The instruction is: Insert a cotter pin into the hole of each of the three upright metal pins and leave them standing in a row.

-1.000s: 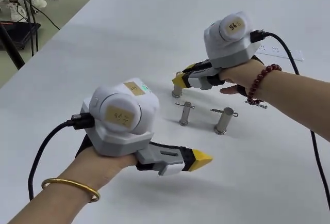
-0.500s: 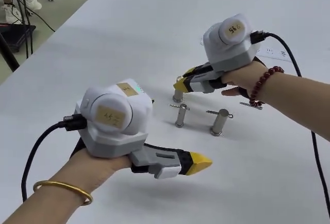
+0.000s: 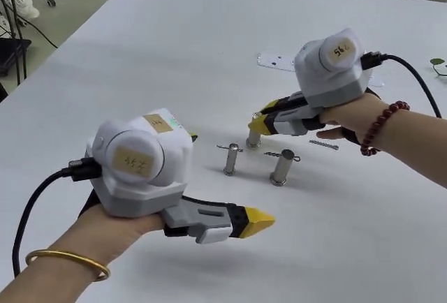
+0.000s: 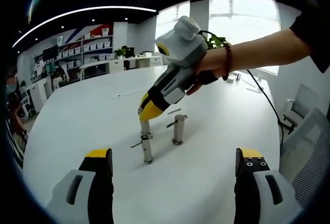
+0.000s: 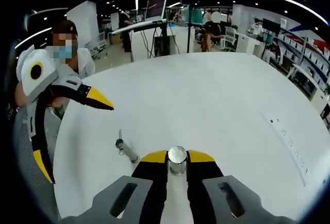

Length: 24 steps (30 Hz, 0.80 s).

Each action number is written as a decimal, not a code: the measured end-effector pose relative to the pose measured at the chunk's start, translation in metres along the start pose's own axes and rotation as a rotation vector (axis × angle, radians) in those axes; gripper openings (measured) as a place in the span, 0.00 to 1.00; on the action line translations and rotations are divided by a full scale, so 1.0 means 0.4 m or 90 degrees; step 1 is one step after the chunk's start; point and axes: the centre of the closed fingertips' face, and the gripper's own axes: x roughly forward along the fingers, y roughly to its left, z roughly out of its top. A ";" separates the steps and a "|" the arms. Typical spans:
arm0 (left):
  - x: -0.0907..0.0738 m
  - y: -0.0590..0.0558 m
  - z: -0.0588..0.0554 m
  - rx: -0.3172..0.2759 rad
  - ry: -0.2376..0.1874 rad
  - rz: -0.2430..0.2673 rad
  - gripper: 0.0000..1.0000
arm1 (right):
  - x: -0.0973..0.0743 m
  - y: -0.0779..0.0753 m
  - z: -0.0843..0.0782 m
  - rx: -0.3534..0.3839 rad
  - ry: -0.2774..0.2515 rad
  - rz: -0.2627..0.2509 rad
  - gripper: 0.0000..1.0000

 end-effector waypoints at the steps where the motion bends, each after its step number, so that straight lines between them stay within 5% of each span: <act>1: 0.001 -0.001 -0.002 0.002 0.002 0.000 0.99 | -0.007 0.000 -0.005 0.000 0.000 -0.001 0.07; 24: 0.004 -0.008 -0.005 0.008 0.008 -0.003 0.99 | -0.159 -0.021 -0.151 0.026 0.027 -0.025 0.08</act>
